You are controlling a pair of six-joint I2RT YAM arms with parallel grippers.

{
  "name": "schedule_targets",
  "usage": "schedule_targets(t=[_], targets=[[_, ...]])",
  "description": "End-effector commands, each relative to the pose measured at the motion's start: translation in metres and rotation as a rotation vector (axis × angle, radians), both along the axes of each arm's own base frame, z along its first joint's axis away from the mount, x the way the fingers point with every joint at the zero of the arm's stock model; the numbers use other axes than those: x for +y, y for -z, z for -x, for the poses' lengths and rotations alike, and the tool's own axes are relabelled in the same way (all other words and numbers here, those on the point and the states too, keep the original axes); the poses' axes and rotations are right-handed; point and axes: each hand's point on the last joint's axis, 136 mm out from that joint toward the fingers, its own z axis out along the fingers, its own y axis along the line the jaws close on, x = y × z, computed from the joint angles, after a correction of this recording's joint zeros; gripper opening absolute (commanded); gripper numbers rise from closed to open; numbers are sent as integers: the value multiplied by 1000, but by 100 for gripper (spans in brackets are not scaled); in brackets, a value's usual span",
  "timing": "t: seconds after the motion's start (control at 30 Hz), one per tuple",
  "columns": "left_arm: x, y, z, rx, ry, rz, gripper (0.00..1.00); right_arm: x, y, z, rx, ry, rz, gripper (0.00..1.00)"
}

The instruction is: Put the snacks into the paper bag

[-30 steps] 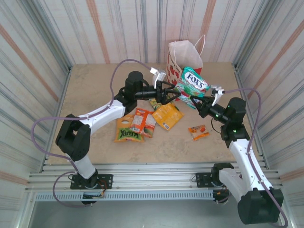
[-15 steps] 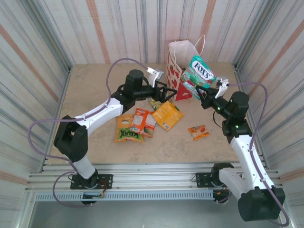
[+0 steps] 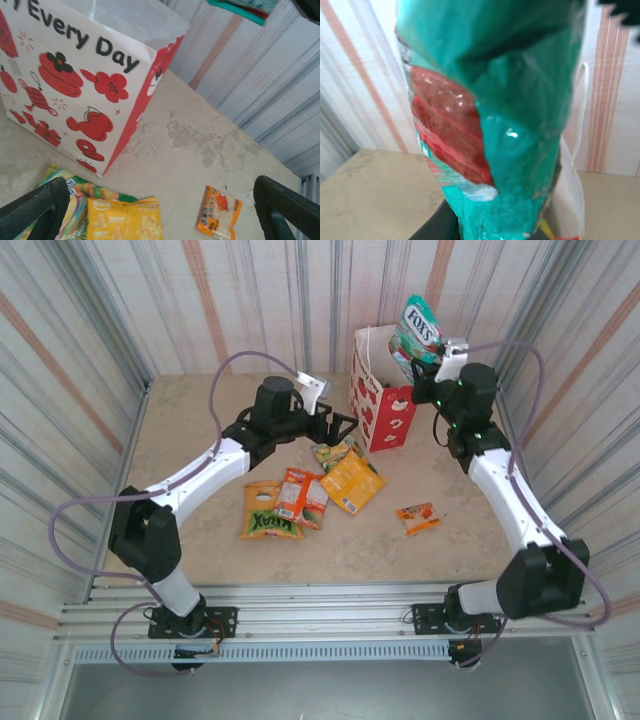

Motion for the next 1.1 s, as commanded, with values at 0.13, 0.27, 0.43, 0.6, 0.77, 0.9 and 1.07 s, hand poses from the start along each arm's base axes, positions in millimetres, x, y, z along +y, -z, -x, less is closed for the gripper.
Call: schedule_targets(t=[0.13, 0.27, 0.43, 0.6, 0.77, 0.9, 1.07], targets=[[16, -28, -4, -81, -38, -34, 99, 6, 6, -51, -19, 53, 96, 1], [19, -26, -7, -83, -48, -43, 99, 10, 21, -67, 1, 56, 110, 2], [21, -23, -7, -76, -54, -46, 99, 15, 32, -73, 29, 35, 112, 43], [20, -21, -8, -66, -54, -44, 99, 16, 26, -68, 31, 28, 107, 52], [17, -24, -3, -63, -30, -26, 99, 14, 15, -52, 24, 26, 107, 54], [14, -24, 5, -78, -21, -29, 99, 10, 10, -30, 34, 22, 95, 56], [4, -18, 21, -80, 23, -38, 98, 5, 20, 10, 96, 14, 59, 58]])
